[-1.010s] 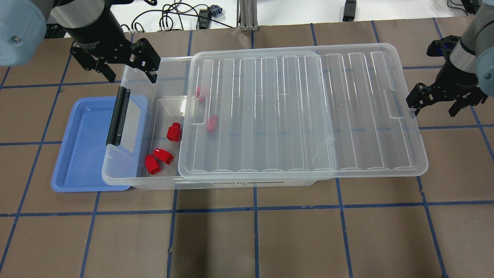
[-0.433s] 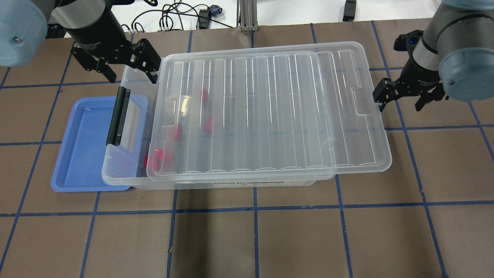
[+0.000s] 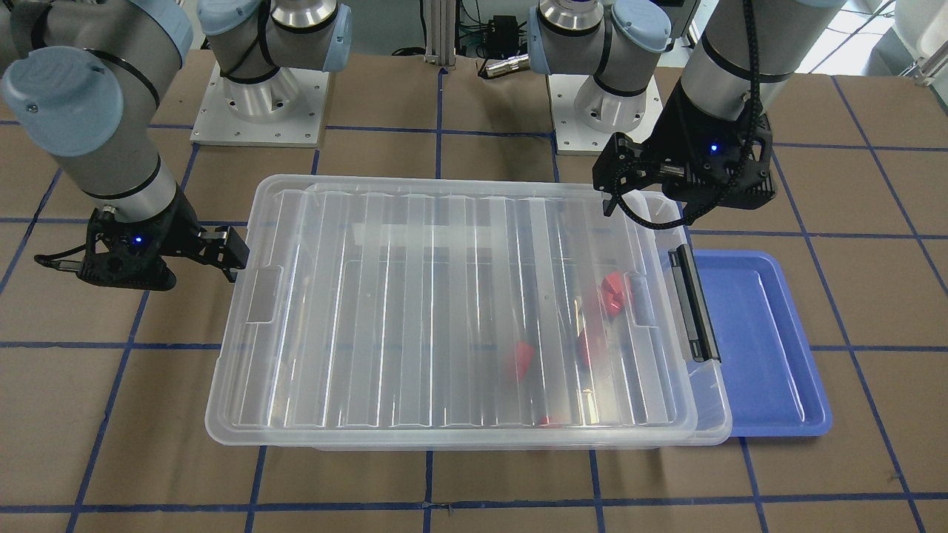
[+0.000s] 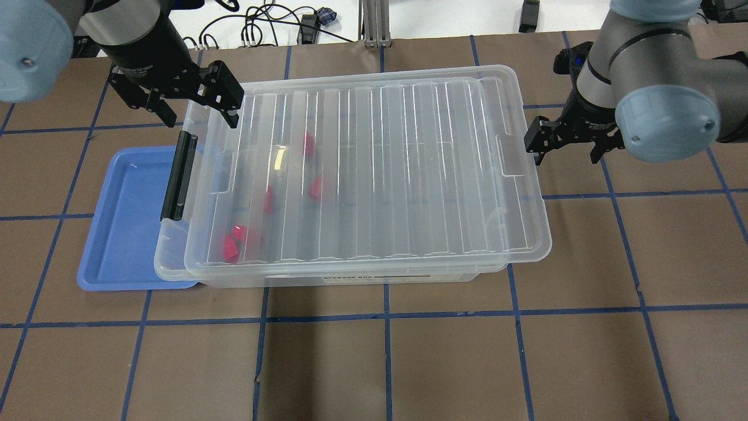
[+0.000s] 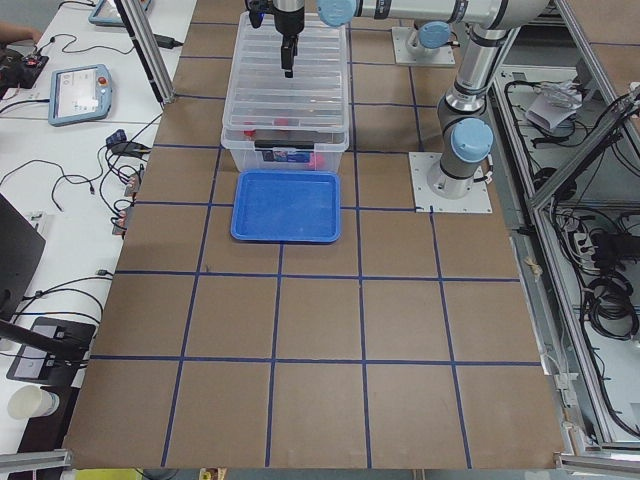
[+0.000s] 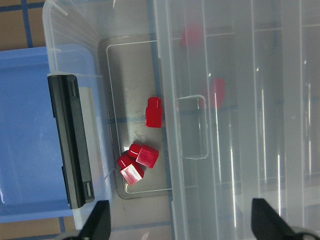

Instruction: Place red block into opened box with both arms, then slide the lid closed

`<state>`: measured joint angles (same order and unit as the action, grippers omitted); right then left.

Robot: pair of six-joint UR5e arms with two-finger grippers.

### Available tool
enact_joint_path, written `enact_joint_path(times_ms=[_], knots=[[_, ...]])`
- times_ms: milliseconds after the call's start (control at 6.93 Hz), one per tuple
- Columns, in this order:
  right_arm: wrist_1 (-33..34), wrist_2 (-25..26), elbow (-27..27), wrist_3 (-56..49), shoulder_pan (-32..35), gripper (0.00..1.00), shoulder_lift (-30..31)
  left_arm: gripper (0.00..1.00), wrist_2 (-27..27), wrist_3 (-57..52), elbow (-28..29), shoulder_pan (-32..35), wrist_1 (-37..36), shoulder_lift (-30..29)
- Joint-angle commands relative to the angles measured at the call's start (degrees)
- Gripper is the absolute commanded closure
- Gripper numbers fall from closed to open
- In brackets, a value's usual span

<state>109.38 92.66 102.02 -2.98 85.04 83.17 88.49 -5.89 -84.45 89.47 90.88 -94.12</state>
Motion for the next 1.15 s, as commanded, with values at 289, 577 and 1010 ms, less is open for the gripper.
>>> enact_joint_path(times_ms=[289,577,1010], knots=[[2.24,-0.9,-1.64,0.35,2.33,0.0,-0.2,0.0,0.19,0.0,-0.19,0.0,0.0,0.07],[-7.44,-1.33,-8.47,1.04,2.67,0.0,2.42,0.0,0.1,-0.09,0.16,0.0,0.0,-0.02],[-17.94,-4.34,-14.03,5.7,3.29,0.0,6.47,0.0,0.19,-0.09,0.07,0.0,0.0,0.25]])
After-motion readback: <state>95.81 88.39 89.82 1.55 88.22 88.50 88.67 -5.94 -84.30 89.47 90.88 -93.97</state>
